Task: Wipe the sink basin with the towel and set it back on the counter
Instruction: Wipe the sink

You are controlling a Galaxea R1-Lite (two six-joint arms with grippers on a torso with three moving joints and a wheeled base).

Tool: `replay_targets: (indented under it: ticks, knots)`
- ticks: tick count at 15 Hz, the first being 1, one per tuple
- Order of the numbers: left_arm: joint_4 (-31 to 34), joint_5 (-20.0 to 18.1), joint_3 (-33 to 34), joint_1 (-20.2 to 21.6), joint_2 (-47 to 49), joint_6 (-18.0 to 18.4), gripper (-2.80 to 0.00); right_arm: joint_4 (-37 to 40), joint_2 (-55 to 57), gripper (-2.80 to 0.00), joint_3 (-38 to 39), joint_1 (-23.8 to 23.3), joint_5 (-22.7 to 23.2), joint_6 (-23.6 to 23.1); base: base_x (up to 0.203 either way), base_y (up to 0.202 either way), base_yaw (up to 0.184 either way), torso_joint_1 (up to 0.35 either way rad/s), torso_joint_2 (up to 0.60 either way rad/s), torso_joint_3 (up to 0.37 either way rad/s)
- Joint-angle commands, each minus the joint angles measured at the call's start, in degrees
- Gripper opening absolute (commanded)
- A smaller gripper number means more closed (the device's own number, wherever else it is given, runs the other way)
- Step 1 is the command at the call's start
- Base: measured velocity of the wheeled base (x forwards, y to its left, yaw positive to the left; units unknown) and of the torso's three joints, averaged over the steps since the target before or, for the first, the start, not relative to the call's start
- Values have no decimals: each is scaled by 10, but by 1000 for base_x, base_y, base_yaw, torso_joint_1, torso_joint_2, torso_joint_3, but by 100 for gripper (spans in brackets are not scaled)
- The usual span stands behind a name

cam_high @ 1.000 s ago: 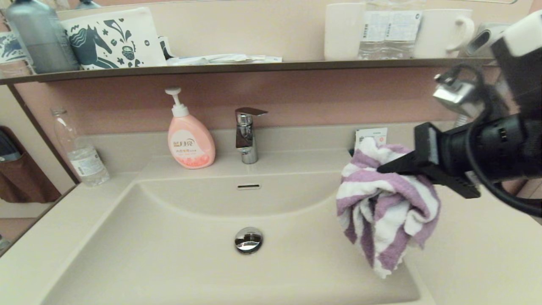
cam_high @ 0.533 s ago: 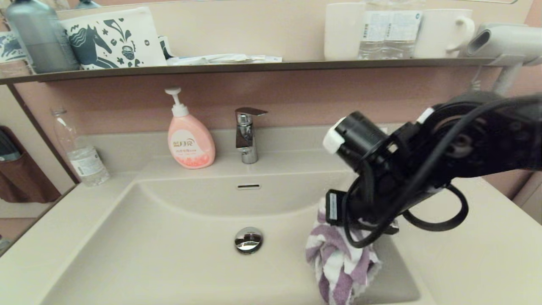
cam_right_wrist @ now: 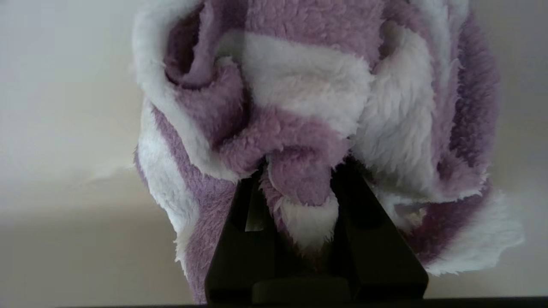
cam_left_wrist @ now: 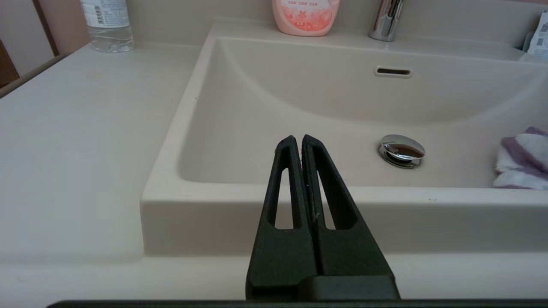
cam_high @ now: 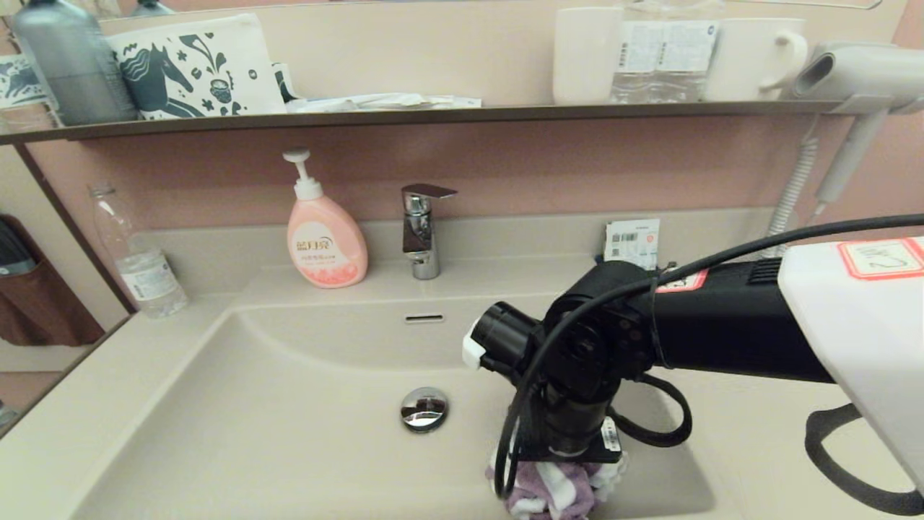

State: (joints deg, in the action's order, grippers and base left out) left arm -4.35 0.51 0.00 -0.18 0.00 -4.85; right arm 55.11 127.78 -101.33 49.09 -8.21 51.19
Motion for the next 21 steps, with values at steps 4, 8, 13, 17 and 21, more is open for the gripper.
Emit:
replay_targets:
  ticks: [4,8,13,17,21]
  knots:
    - [0,0,0,0,1,-1,-280,-39,44,-280,-2,36,61,-1,0,0,0,0,0,0]
    - [0,0,0,0,1,-1,-280,-96,86,-280,-61,68,92,-8,0,0,0,0,0,0]
    - [0,0,0,0,1,-1,-280,-171,133,-280,-118,85,124,-55,0,0,0,0,0,0]
    - [0,0,0,0,1,-1,-280,-280,146,-280,-118,86,139,-76,0,0,0,0,0,0]
    - [0,0,0,0,1,-1,-280,-430,164,-280,-118,85,137,-88,0,0,0,0,0,0]
